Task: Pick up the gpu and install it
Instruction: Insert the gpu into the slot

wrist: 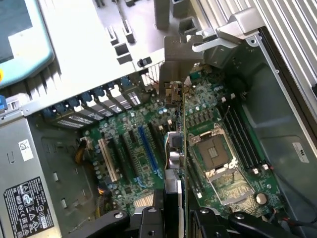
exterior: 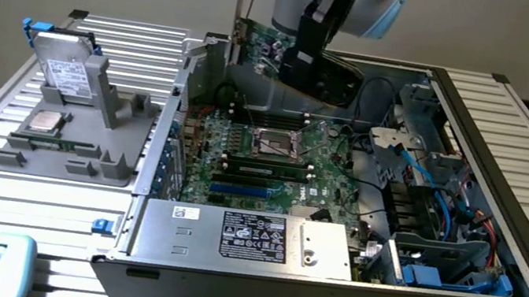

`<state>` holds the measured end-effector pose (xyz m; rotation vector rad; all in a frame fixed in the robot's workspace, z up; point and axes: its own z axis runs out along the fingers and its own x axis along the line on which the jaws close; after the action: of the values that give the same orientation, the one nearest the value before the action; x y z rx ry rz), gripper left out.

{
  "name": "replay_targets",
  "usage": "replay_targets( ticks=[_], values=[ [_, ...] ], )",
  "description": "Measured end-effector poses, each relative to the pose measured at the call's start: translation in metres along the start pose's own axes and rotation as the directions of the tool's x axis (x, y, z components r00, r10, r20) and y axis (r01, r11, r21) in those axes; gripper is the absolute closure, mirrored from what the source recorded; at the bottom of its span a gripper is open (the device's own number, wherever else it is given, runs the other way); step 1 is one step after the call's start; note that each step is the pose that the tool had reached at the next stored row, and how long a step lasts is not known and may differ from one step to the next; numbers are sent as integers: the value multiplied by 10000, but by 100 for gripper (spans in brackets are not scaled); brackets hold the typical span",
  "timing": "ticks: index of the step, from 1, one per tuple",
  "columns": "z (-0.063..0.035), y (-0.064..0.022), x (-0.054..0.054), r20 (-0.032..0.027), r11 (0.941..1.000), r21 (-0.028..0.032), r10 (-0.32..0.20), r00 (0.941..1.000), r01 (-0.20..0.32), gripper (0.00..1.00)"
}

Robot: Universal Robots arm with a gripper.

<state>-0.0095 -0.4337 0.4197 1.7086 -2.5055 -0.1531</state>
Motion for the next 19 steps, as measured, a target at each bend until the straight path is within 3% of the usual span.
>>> replay_targets(
  ticks=[5, 9, 11, 15, 17, 19],
  values=[
    [1, 0, 0, -128, 9960, 26, -893, 9959, 894, 72],
    [7, -1, 0, -227, 9869, 58, -1610, 9867, 1612, 72],
    [11, -1, 0, -271, 9804, 109, -1962, 9802, 1965, 72],
    [25, -3, 0, -345, 9655, 285, -2579, 9655, 2589, 72],
    [32, -5, -1, -379, 9587, 312, -2816, 9588, 2828, 72],
    [32, -5, -1, -397, 9565, 311, -2889, 9565, 2901, 72]
  ],
)
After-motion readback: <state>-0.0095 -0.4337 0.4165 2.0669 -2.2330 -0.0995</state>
